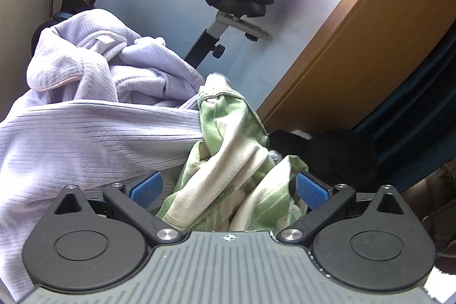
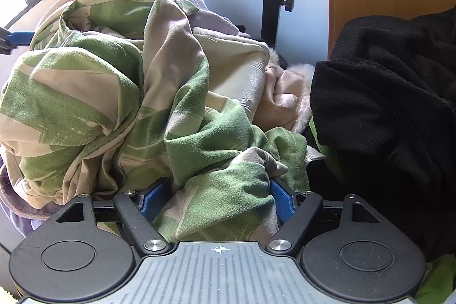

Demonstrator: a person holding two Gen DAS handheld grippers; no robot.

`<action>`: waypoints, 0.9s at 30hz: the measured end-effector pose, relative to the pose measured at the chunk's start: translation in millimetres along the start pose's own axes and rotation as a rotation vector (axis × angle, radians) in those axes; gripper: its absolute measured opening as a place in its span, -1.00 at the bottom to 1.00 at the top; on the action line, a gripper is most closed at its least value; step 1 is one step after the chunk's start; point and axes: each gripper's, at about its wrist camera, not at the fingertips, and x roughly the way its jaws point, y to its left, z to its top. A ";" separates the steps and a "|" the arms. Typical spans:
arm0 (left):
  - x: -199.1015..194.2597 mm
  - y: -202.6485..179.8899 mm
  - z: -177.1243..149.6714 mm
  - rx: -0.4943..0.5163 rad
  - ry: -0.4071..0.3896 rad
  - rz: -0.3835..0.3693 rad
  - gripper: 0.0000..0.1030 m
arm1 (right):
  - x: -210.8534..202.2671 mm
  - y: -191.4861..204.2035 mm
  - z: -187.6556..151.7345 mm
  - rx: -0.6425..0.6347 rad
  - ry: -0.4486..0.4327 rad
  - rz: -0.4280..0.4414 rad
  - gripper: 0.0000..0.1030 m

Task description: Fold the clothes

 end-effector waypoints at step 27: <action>7.0 18.3 -105.8 -0.238 0.131 0.055 -0.46 | -22.6 -4.0 33.2 0.052 -0.068 0.158 -0.47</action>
